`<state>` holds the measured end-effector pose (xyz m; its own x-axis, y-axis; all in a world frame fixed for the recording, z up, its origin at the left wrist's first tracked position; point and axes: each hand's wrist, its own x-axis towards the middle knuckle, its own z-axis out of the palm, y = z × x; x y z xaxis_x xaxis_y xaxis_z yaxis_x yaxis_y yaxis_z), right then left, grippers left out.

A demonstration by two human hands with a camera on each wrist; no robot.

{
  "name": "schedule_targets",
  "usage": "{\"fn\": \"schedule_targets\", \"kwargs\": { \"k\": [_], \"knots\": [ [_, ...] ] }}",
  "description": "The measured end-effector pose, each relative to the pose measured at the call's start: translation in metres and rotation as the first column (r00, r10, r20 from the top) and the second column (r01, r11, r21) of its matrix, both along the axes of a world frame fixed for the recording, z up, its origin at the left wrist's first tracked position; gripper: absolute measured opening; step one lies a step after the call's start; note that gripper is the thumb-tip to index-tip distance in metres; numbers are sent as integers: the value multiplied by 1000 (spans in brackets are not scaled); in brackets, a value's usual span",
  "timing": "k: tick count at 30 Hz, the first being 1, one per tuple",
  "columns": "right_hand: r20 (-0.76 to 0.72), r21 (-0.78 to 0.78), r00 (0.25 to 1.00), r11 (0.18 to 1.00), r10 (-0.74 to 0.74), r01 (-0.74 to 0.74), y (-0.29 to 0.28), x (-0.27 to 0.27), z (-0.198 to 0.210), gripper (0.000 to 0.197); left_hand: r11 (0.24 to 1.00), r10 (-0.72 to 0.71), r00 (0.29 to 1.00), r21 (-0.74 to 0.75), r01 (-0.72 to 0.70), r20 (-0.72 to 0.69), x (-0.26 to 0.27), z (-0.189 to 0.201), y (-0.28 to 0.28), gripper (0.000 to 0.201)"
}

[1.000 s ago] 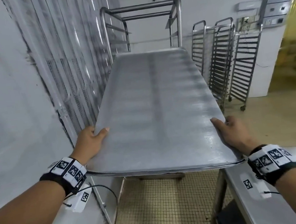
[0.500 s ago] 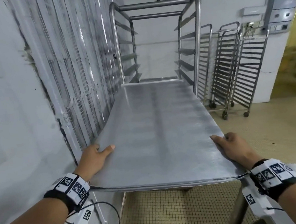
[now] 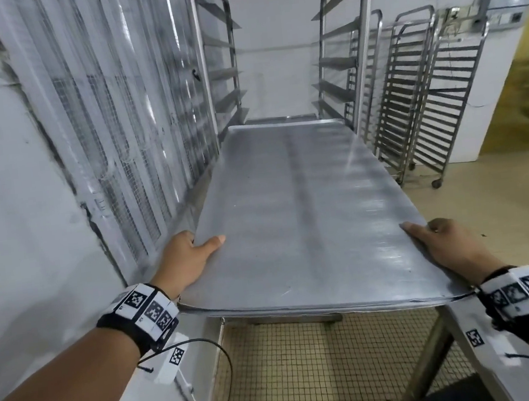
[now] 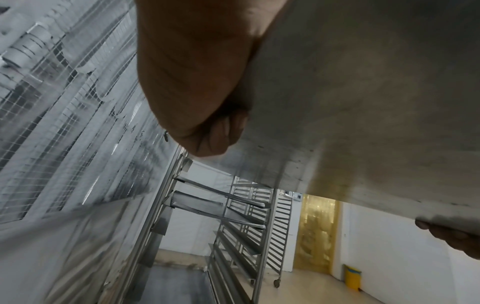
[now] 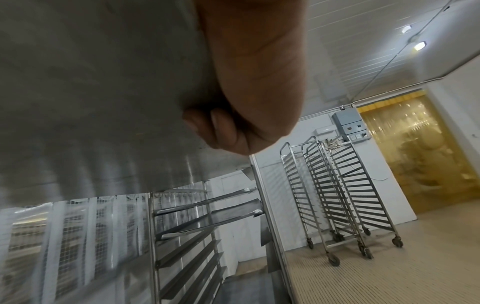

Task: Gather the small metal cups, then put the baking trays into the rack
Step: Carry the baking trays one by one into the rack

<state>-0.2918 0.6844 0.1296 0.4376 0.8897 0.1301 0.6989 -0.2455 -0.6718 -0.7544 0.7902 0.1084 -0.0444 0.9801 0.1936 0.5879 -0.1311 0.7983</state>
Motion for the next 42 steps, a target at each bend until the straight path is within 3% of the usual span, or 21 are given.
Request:
{"fn": "schedule_targets", "kwargs": {
  "k": [5,11,16,22,26,31,33,37,42],
  "knots": [
    [-70,-35,997,999,11,-14,42,8,-3,57,998,23,1000,-52,-23,8,10,2,32,55],
    [-144,-77,990,997,-8,-3,103,9,-8,50,991,62,998,-119,-60,16,14,7,82,69],
    [-198,-67,980,998,-4,-9,158,19,-23,50,975,0,1000,-224,3,11,19,21,116,37],
    [-145,-100,989,995,-21,7,211,31,-20,50,967,-88,989,-249,57,-116,27,37,136,70],
    [-117,-141,992,989,-48,31,236,31,-11,53,961,-138,987,-251,114,-81,15,35,150,121],
    [-94,-169,994,985,-53,36,269,34,4,64,980,-186,934,-128,153,-305,16,42,151,132],
    [-94,-176,993,983,-68,51,277,36,11,62,977,-214,906,-96,192,-365,17,43,151,131],
    [-32,-197,996,978,-81,73,285,38,20,58,973,-221,883,-26,231,-414,19,42,157,107],
    [68,-227,998,974,-6,21,291,35,33,60,978,-189,865,-15,206,-464,19,38,168,102]
  ]
}}
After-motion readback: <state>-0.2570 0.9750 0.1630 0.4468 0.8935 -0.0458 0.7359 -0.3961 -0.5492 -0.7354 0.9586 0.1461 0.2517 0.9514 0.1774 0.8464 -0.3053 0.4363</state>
